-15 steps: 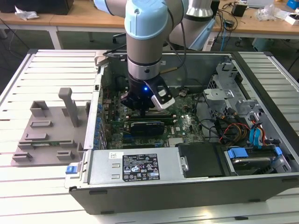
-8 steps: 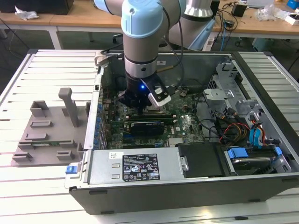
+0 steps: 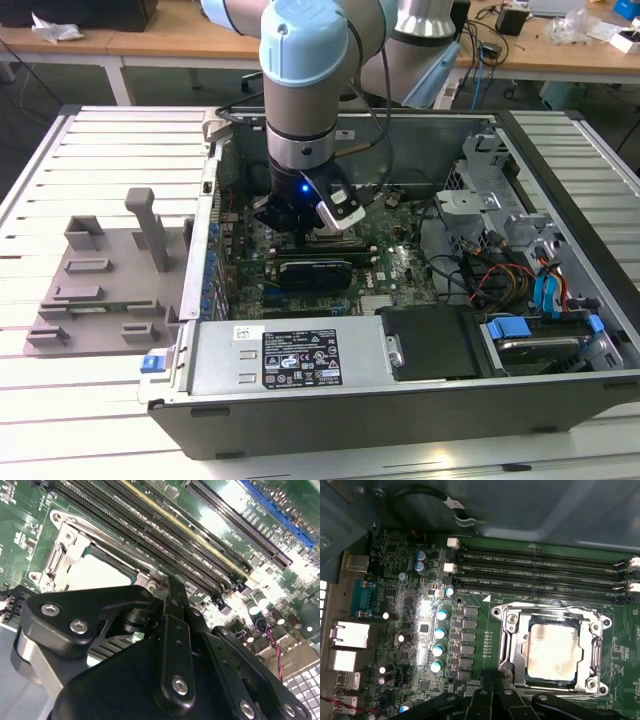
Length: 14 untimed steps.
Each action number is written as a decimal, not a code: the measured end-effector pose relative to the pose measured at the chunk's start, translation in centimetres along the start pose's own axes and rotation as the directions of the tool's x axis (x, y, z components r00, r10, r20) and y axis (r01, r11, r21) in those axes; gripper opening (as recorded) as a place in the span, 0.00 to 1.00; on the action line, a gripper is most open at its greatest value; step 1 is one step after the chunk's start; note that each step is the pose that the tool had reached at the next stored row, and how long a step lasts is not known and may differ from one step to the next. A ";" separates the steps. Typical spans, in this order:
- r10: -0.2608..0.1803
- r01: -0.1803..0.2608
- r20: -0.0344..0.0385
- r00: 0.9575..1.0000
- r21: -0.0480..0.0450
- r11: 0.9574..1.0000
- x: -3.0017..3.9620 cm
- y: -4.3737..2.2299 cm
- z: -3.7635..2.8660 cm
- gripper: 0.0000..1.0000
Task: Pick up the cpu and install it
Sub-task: 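Install the second cpu locking lever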
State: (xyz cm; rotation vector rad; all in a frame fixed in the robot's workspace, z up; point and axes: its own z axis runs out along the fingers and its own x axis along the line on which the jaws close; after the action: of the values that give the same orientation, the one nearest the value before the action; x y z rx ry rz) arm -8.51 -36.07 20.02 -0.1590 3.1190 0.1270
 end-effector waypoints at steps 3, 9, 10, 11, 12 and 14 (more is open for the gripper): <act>0.000 0.000 0.002 1.000 0.000 1.000 -0.04 0.09 -0.36 0.11; 0.000 0.000 -0.003 1.000 0.010 1.000 -0.91 1.20 -1.13 0.11; 0.000 0.000 -0.005 1.000 0.013 1.000 -1.20 1.45 -1.09 0.11; 0.000 0.000 -0.008 1.000 0.020 1.000 -1.66 1.80 -1.05 0.11; 0.000 0.000 -0.010 1.000 0.024 1.000 -1.95 1.99 -1.03 0.11; 0.001 0.000 -0.021 1.000 0.035 0.999 -3.57 2.27 -0.87 0.11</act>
State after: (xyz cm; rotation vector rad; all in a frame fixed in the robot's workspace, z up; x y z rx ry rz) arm -5.21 -33.53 21.14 -0.1599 3.1404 0.0714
